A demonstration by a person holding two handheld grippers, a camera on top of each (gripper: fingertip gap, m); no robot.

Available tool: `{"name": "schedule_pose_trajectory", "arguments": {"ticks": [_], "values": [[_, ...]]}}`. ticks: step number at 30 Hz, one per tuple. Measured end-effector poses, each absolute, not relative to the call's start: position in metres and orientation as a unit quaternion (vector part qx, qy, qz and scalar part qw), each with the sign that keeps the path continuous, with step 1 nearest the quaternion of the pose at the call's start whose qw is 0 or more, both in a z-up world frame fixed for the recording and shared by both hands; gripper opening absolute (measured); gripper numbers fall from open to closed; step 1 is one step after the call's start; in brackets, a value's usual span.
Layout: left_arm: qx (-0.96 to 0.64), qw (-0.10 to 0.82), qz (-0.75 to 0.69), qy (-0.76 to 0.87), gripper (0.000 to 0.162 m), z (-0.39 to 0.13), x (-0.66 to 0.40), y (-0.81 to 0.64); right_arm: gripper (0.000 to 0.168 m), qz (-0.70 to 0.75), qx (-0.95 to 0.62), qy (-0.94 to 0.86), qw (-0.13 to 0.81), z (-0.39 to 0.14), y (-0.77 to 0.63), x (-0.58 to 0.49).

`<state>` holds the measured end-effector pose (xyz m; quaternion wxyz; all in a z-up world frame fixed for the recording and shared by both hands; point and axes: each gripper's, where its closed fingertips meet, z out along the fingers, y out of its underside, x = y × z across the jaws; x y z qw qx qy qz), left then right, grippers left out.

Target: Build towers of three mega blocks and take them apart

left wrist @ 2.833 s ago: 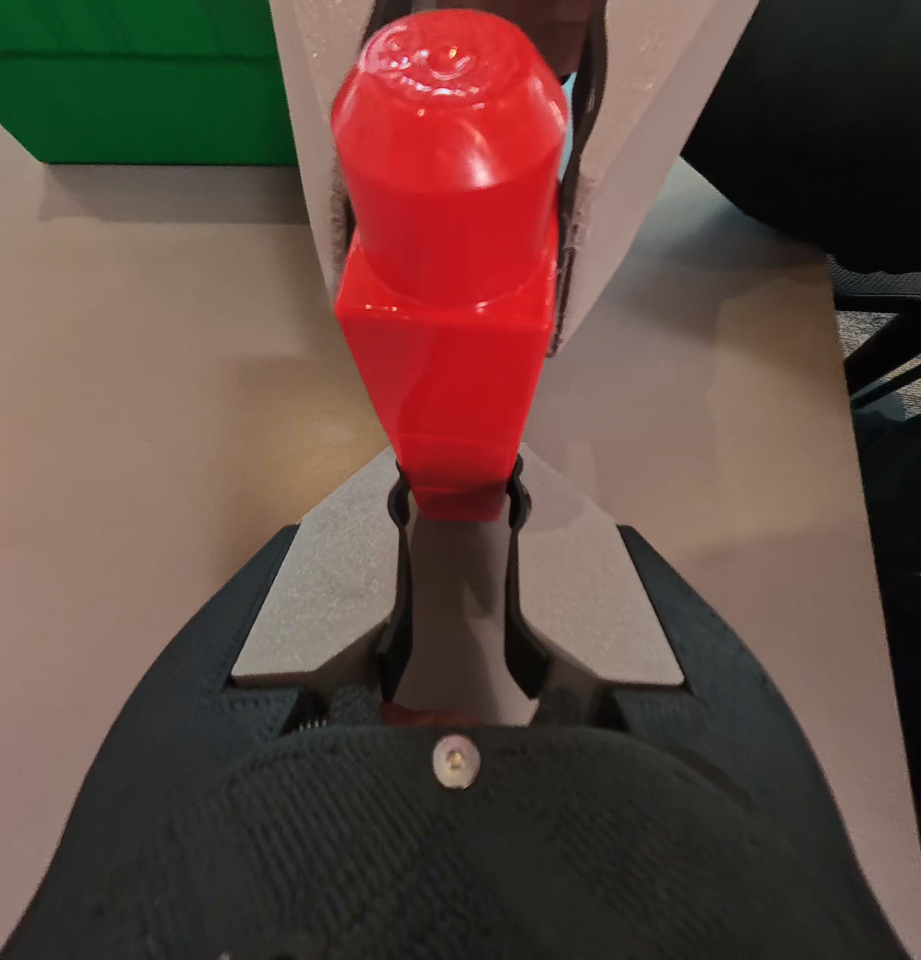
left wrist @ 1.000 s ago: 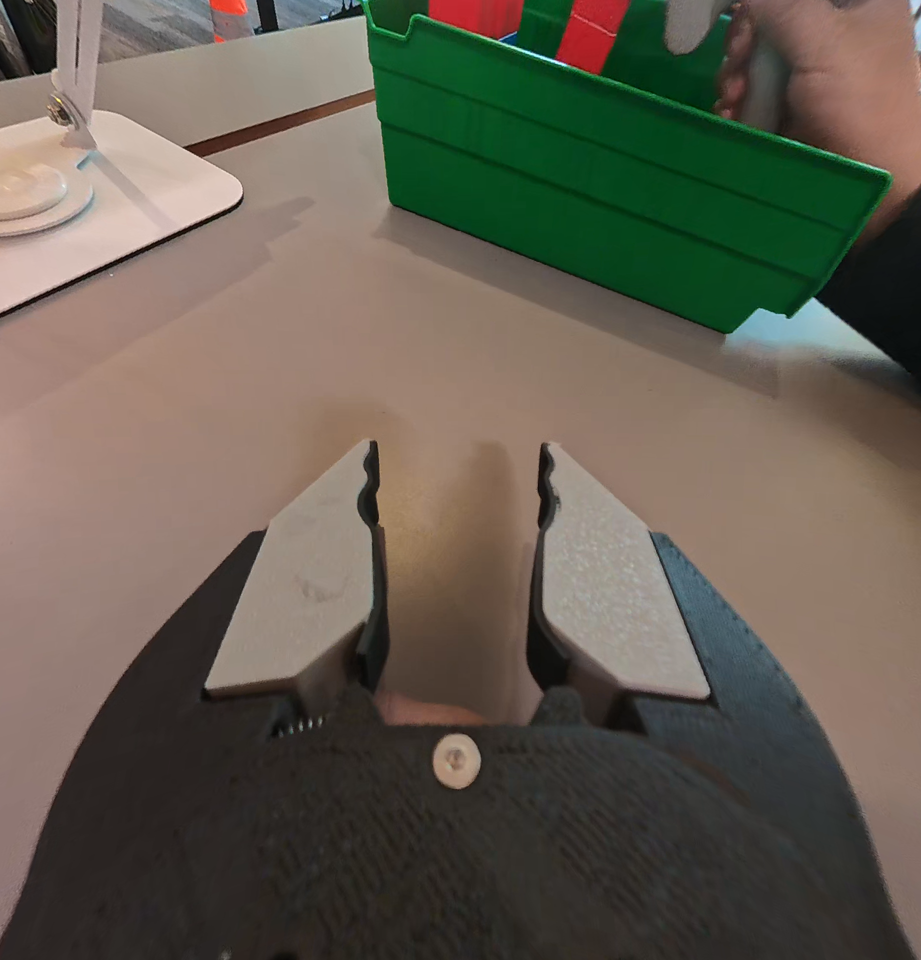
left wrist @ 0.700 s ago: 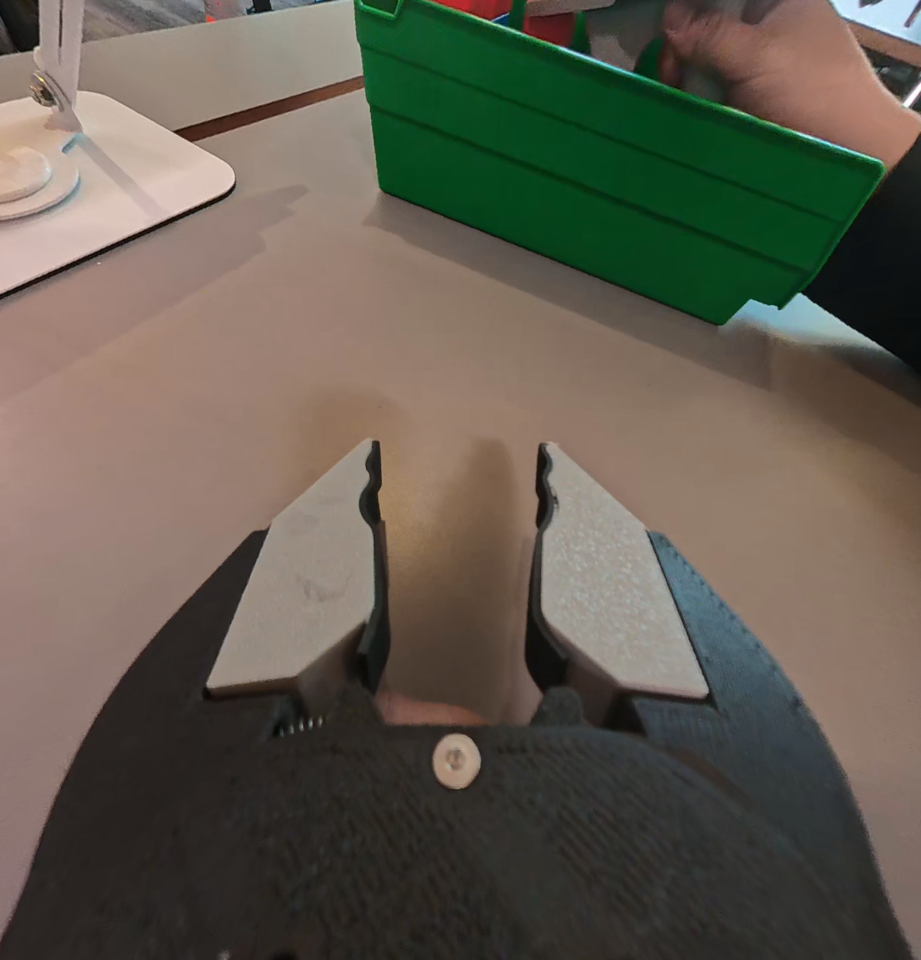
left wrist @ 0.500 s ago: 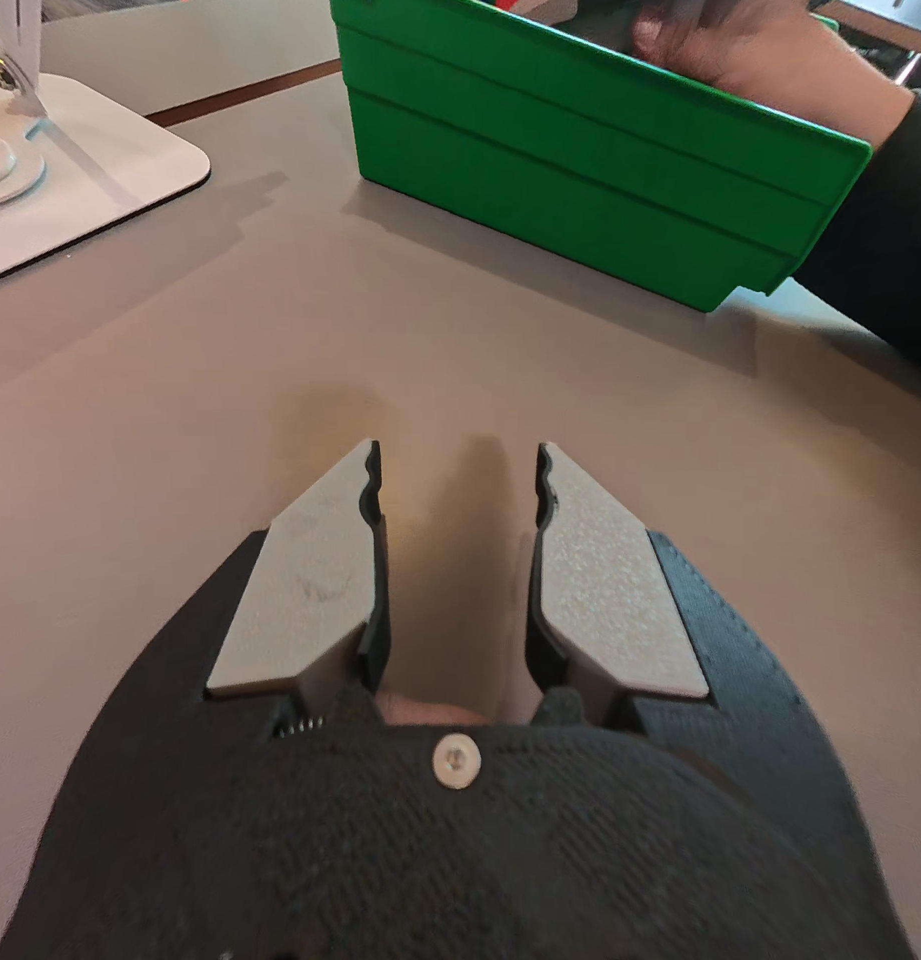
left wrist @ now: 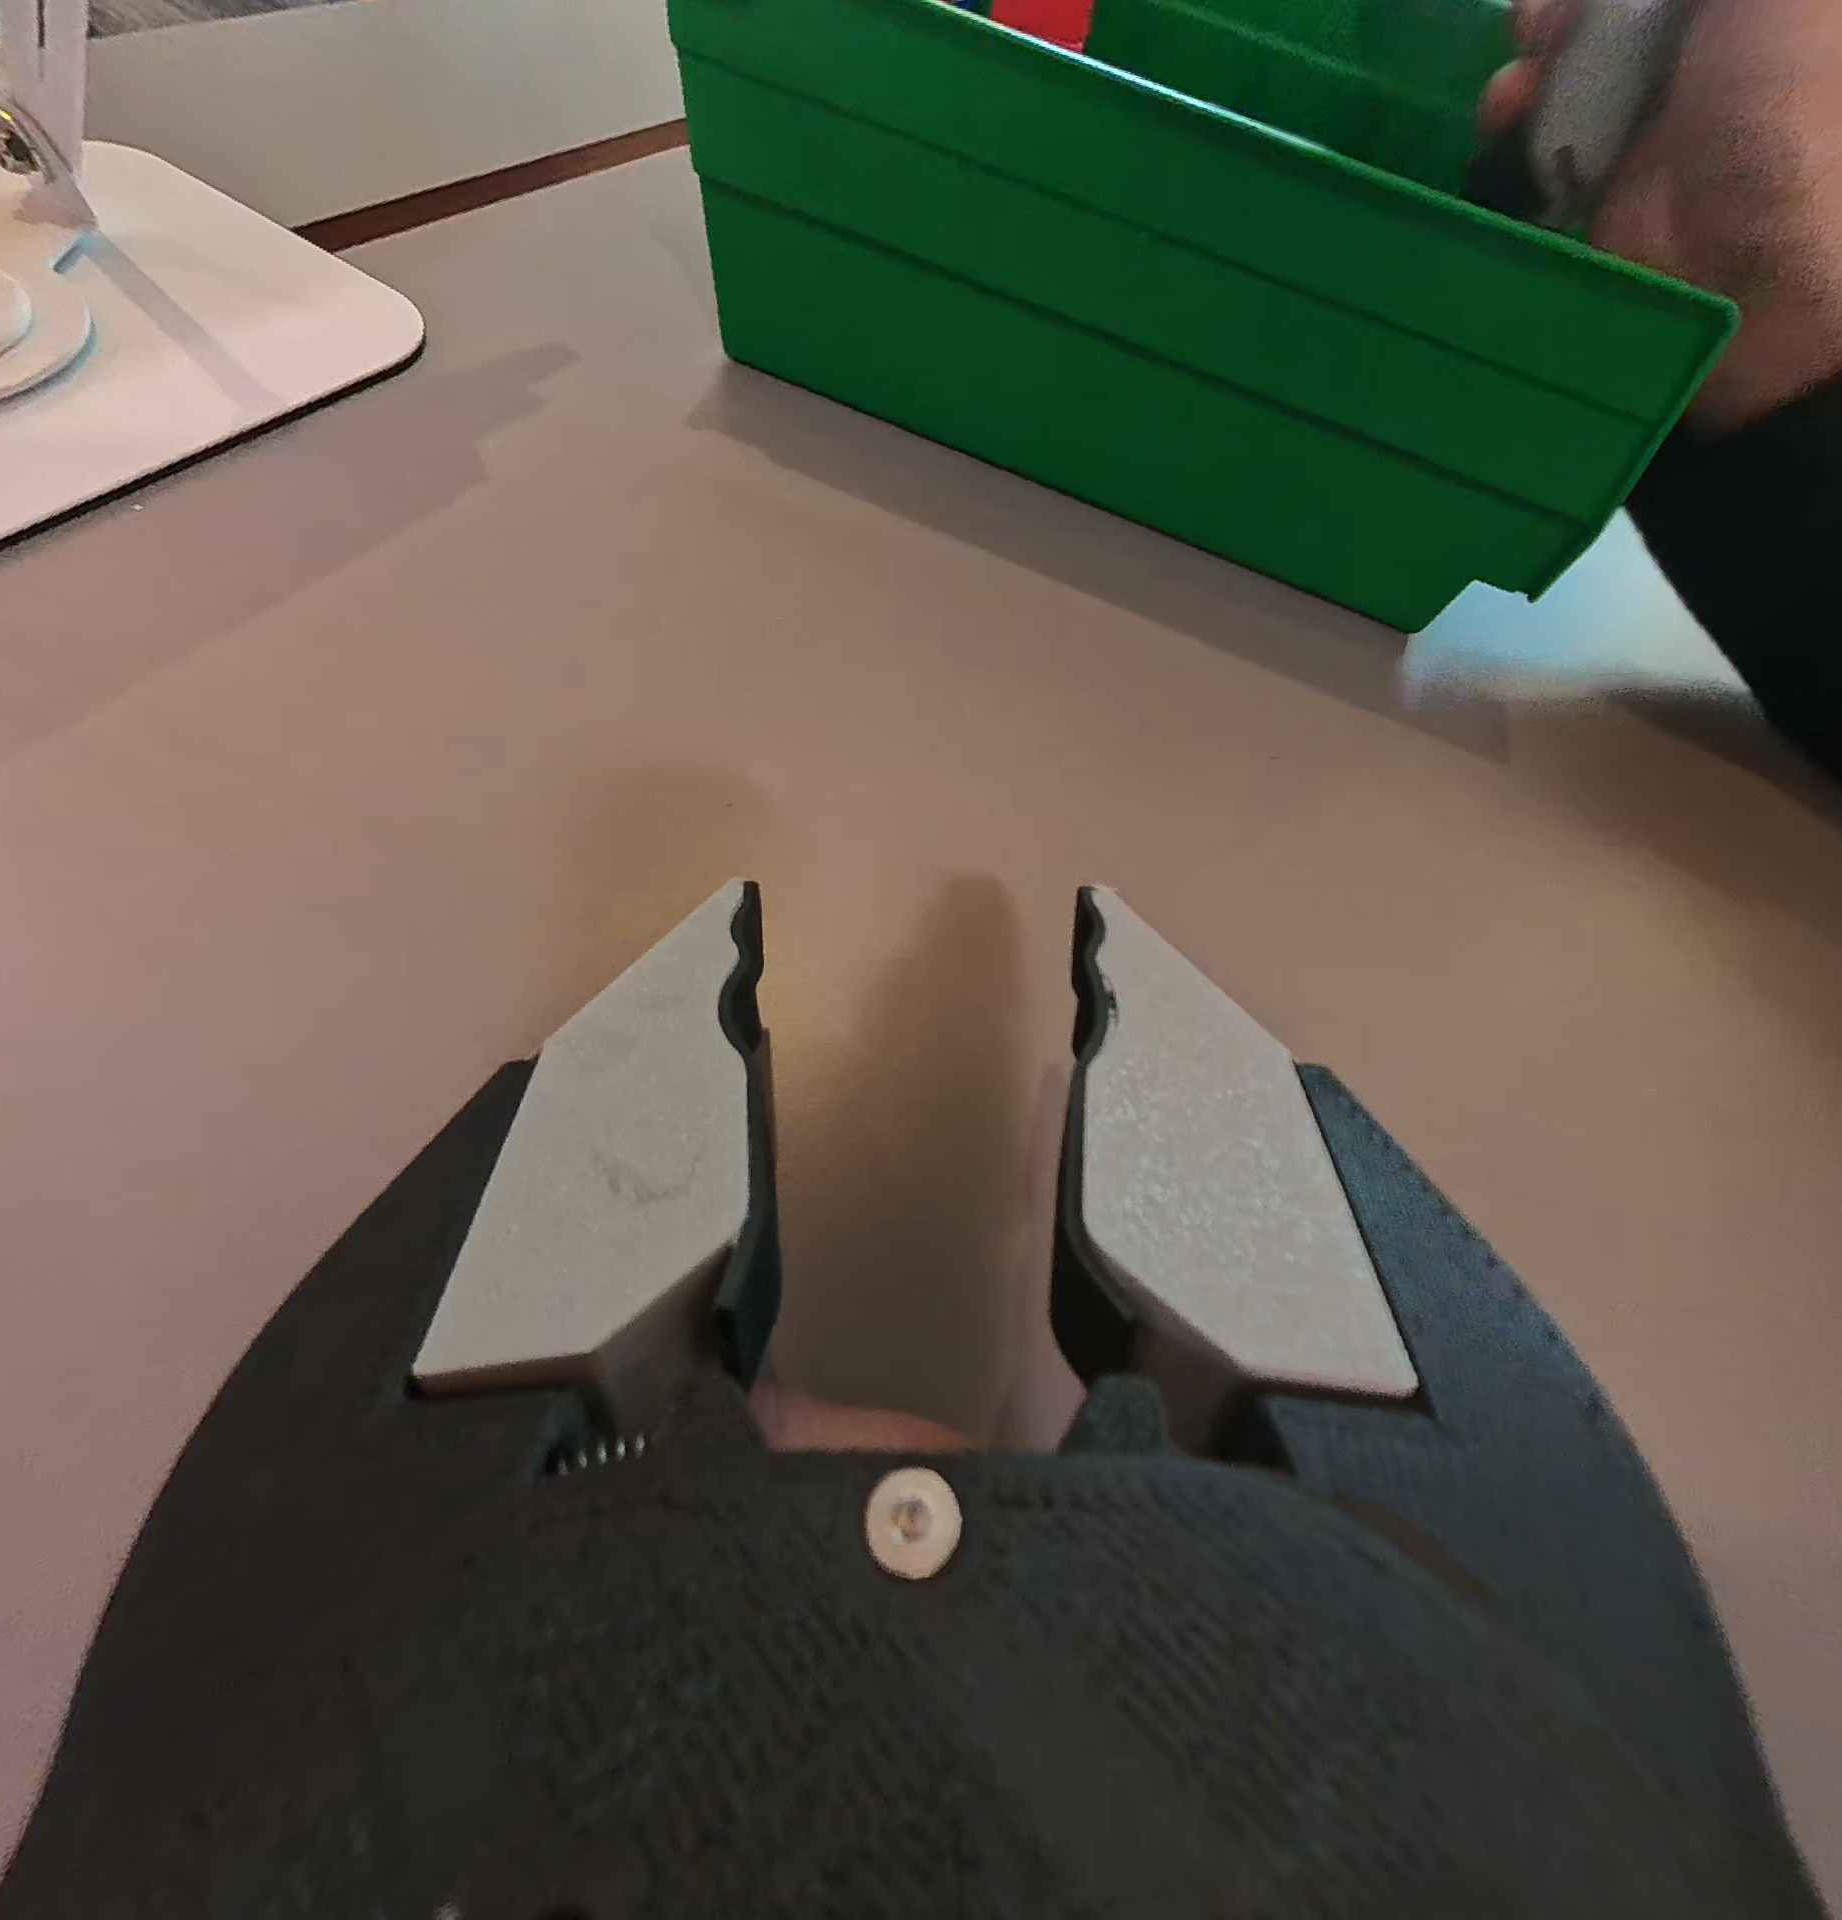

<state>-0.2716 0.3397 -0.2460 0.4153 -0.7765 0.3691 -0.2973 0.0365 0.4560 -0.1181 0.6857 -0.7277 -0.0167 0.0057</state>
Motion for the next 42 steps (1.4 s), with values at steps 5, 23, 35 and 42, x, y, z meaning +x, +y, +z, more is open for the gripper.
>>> {"name": "schedule_pose_trajectory", "arguments": {"ticks": [5, 23, 35, 42], "values": [[-0.775, 0.429, -0.292, 0.361, 0.058, -0.243, -0.274, 0.344, 0.081, 0.055, -0.607, -0.031, 0.792, -0.034, 0.392, 0.005], [-0.777, 0.467, -0.283, 0.314, 0.058, -0.233, -0.288, 0.361, 0.062, 0.153, -0.707, -0.332, 0.605, -0.192, 0.362, -0.263], [-0.787, 0.473, -0.264, 0.294, 0.059, -0.235, -0.298, 0.371, 0.064, 0.209, -0.726, -0.315, 0.574, -0.209, 0.374, -0.271], [-0.790, 0.478, -0.258, 0.284, 0.059, -0.234, -0.305, 0.376, 0.065, 0.224, -0.726, -0.323, 0.564, -0.211, 0.375, -0.270]]}}
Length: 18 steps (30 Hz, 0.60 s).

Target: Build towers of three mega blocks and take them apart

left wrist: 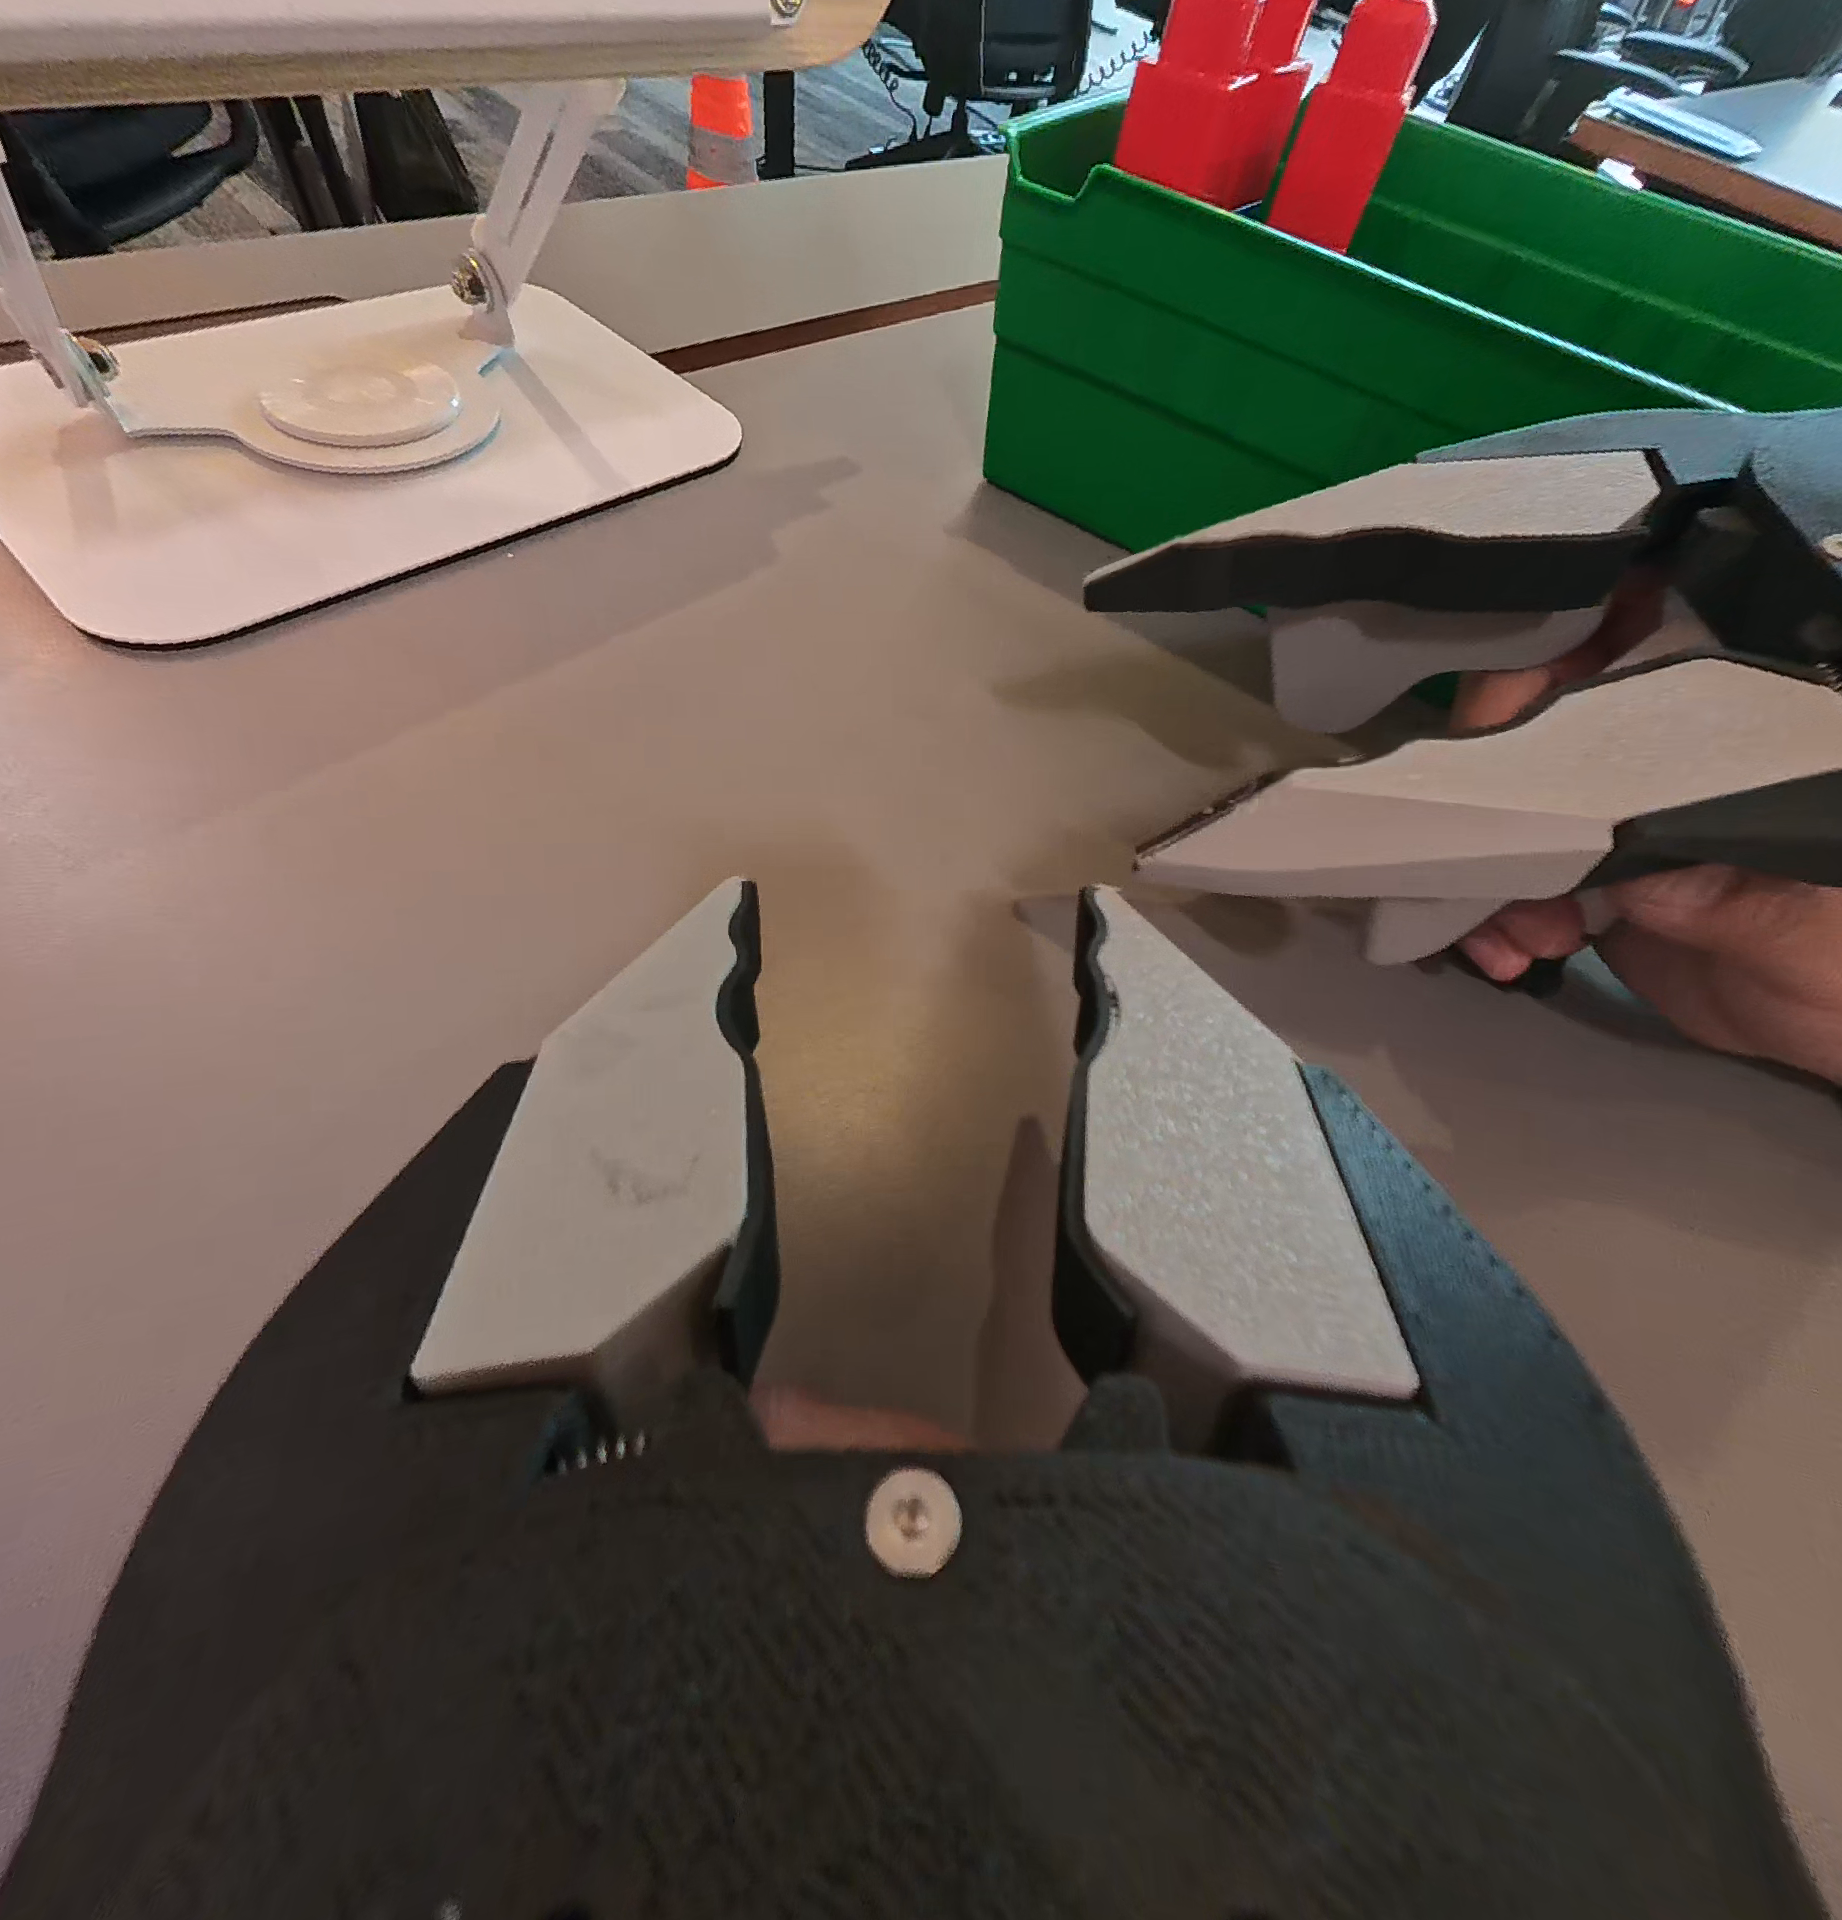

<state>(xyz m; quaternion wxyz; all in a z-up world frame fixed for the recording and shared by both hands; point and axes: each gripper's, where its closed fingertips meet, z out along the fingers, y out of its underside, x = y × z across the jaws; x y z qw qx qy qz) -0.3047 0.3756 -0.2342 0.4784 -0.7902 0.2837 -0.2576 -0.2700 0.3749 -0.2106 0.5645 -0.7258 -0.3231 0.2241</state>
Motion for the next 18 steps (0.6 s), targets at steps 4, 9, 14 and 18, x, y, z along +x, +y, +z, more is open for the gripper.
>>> {"name": "schedule_pose_trajectory", "arguments": {"ticks": [4, 9, 14, 18], "values": [[-0.790, 0.482, -0.253, 0.283, 0.058, -0.234, -0.306, 0.376, 0.066, 0.225, -0.725, -0.336, 0.558, -0.213, 0.373, -0.274], [-0.795, 0.490, -0.230, 0.275, 0.058, -0.234, -0.309, 0.375, 0.065, 0.252, -0.716, -0.335, 0.558, -0.208, 0.361, -0.272], [-0.788, 0.503, -0.235, 0.265, 0.058, -0.229, -0.310, 0.374, 0.062, 0.291, -0.683, -0.321, 0.588, -0.187, 0.352, -0.270], [-0.789, 0.490, -0.257, 0.267, 0.060, -0.230, -0.306, 0.371, 0.062, 0.304, -0.696, -0.327, 0.562, -0.198, 0.350, -0.276]]}}
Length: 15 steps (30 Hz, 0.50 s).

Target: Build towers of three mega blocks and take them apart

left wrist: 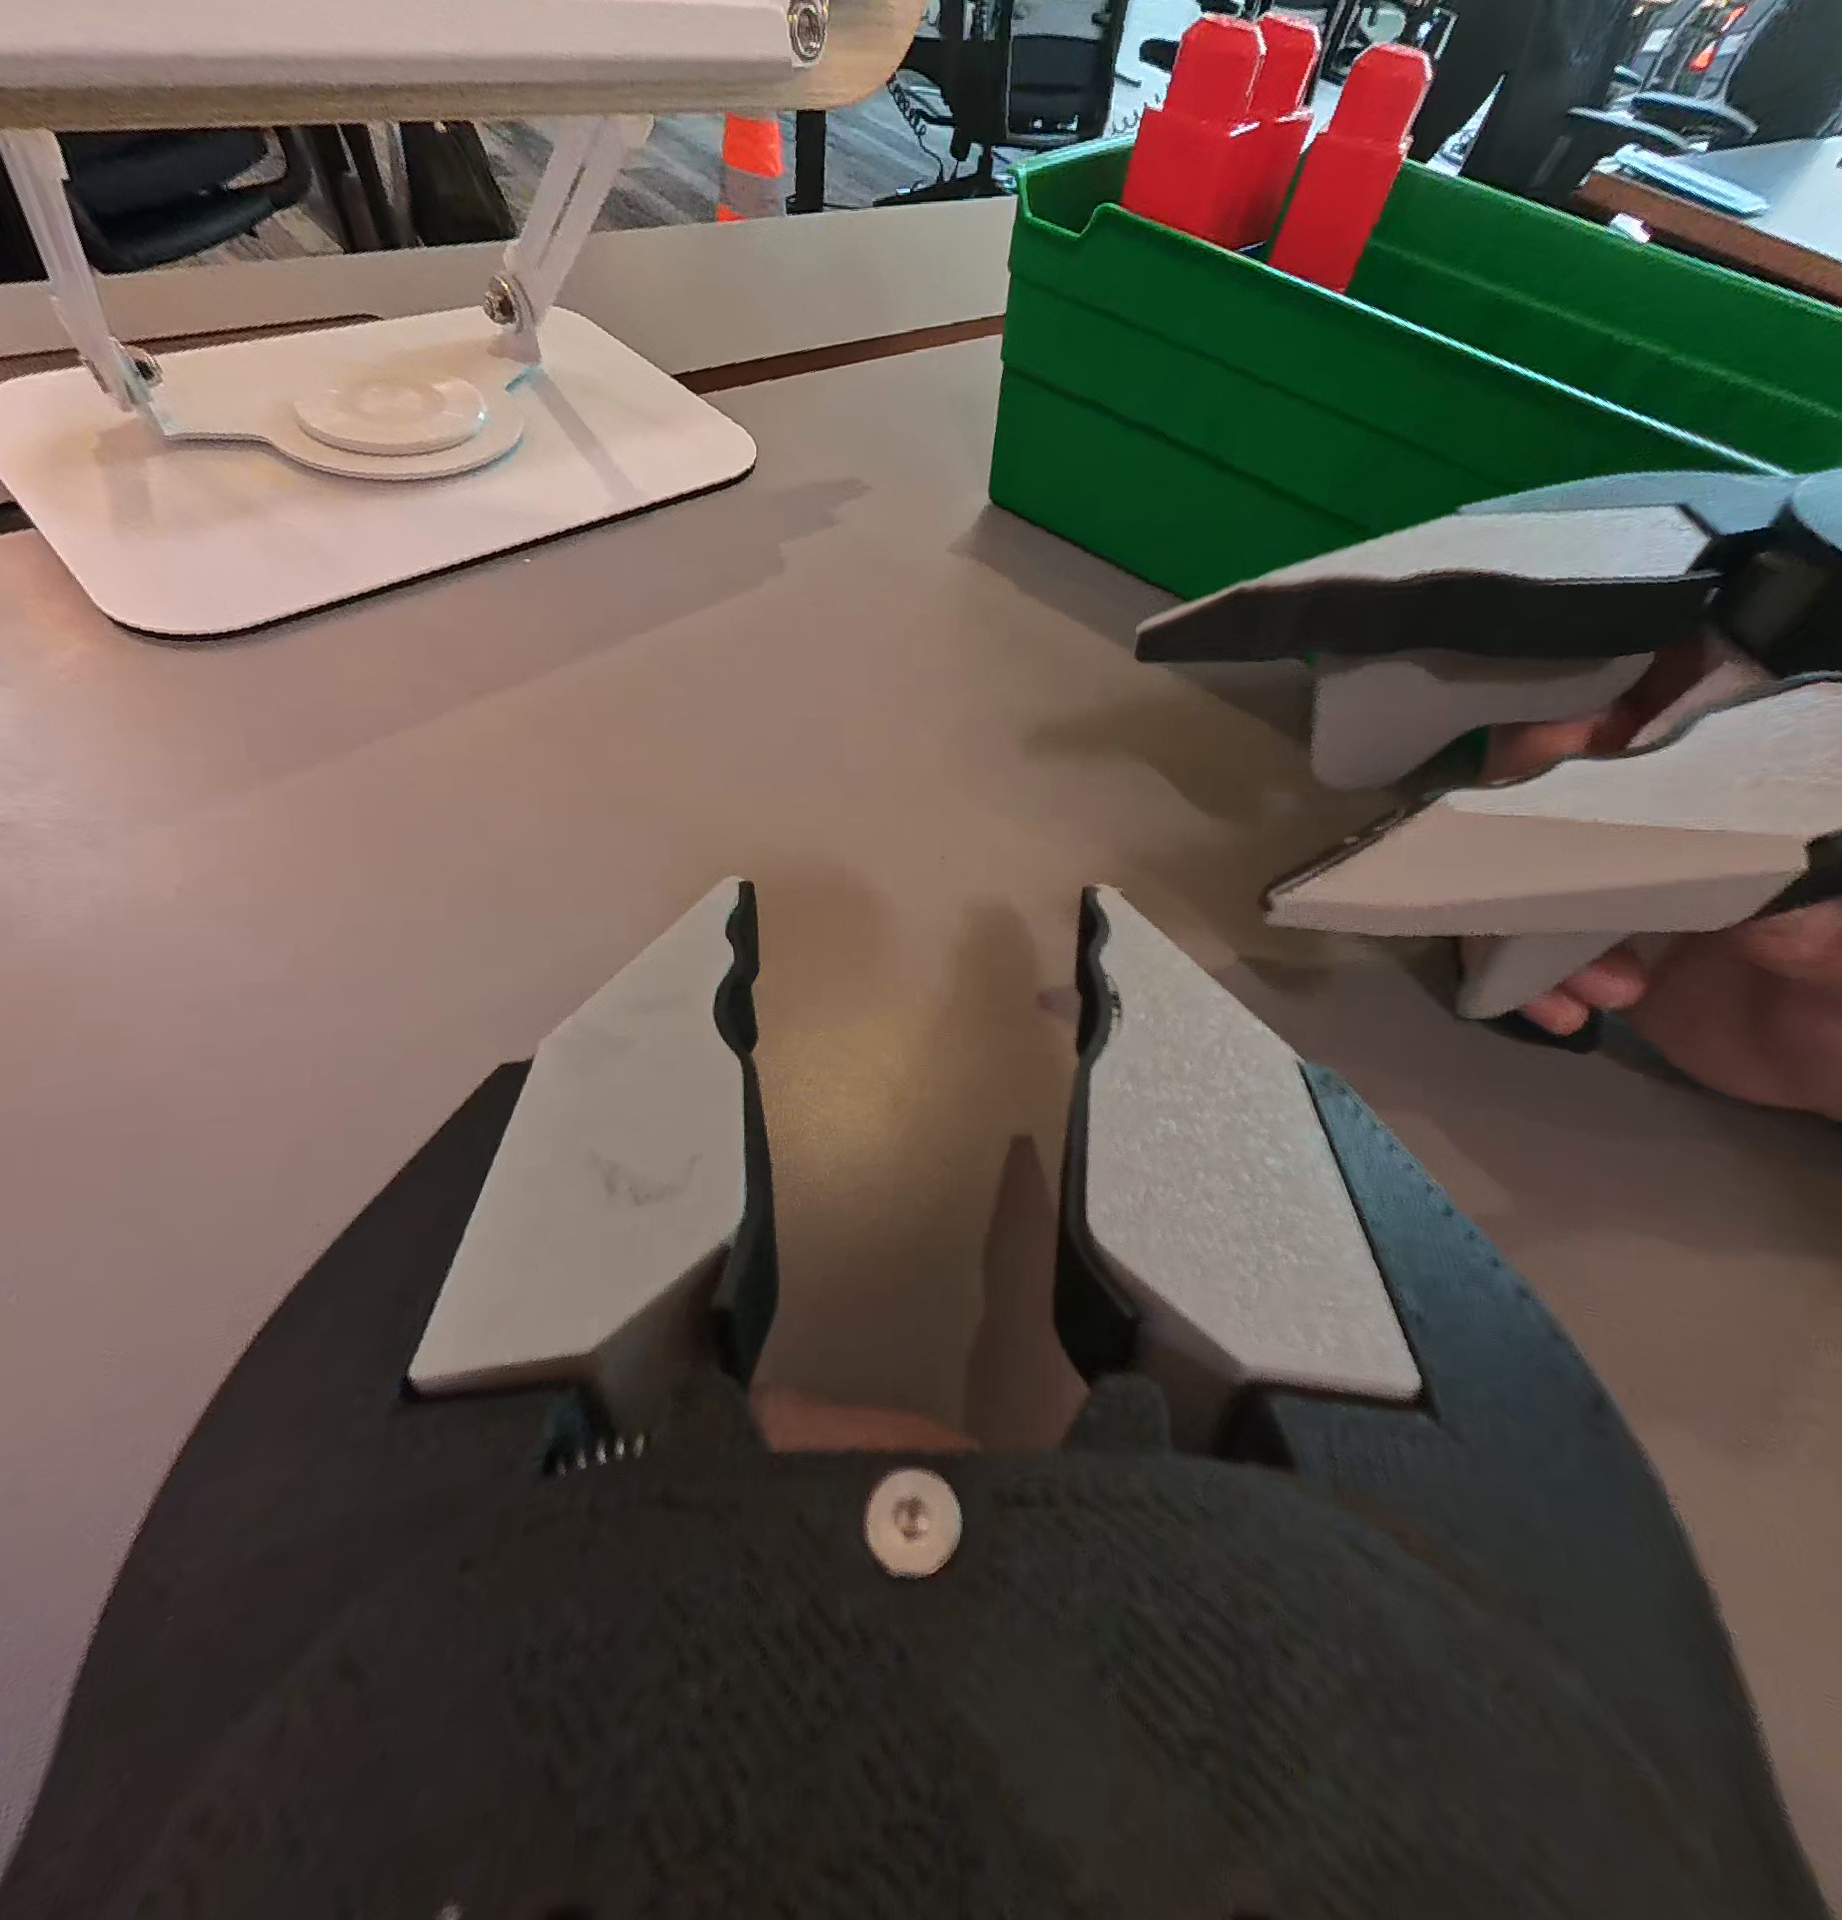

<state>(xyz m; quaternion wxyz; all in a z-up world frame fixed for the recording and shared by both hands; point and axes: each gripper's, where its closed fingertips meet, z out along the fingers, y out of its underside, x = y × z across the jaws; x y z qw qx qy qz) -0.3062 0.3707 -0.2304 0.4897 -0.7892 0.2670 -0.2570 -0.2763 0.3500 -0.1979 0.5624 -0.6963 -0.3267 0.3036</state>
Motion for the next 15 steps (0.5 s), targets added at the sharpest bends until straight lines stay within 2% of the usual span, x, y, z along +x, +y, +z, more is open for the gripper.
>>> {"name": "schedule_pose_trajectory", "arguments": {"ticks": [7, 11, 15], "values": [[-0.784, 0.495, -0.245, 0.283, 0.061, -0.230, -0.303, 0.369, 0.063, 0.306, -0.709, -0.314, 0.552, -0.201, 0.348, -0.274], [-0.774, 0.500, -0.266, 0.282, 0.060, -0.225, -0.302, 0.359, 0.061, 0.268, -0.690, -0.316, 0.594, -0.188, 0.351, -0.261], [-0.778, 0.388, -0.385, 0.310, 0.054, -0.236, -0.290, 0.305, 0.061, 0.287, -0.671, -0.296, 0.616, -0.177, 0.346, -0.252]]}}
